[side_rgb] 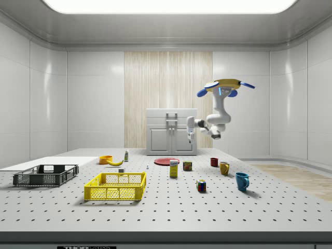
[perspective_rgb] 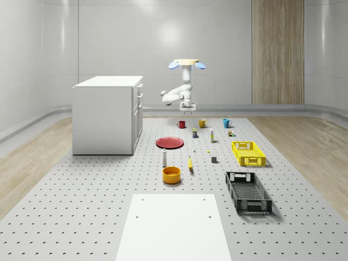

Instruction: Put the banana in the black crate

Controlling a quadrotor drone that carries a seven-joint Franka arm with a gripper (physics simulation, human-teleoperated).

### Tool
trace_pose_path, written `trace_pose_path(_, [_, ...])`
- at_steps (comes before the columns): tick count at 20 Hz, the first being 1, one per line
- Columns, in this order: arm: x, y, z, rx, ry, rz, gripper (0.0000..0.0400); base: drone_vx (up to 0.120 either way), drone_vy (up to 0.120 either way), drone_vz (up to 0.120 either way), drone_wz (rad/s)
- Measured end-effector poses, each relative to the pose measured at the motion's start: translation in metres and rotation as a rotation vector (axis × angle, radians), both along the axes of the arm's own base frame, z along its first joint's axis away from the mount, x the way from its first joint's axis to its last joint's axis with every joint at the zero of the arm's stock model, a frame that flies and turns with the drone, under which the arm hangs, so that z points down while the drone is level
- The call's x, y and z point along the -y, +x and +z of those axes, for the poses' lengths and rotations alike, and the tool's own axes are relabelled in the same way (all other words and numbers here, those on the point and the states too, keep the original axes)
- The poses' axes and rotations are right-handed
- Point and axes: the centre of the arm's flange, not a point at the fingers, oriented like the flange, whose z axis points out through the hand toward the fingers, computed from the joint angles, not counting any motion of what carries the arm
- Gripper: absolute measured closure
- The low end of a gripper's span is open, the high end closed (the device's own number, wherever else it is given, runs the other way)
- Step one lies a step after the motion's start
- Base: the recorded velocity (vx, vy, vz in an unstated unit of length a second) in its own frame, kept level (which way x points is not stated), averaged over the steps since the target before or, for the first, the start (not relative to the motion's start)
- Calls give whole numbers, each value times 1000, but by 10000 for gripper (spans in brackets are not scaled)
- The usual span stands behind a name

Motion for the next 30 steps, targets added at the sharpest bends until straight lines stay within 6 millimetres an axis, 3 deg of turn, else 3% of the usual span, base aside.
trace_pose_path(20, [0,0,0,0,-1,0,0,120,0,0,0])
trace_pose_path(30, [0,0,0,0,-1,0,0,120,0,-116,0])
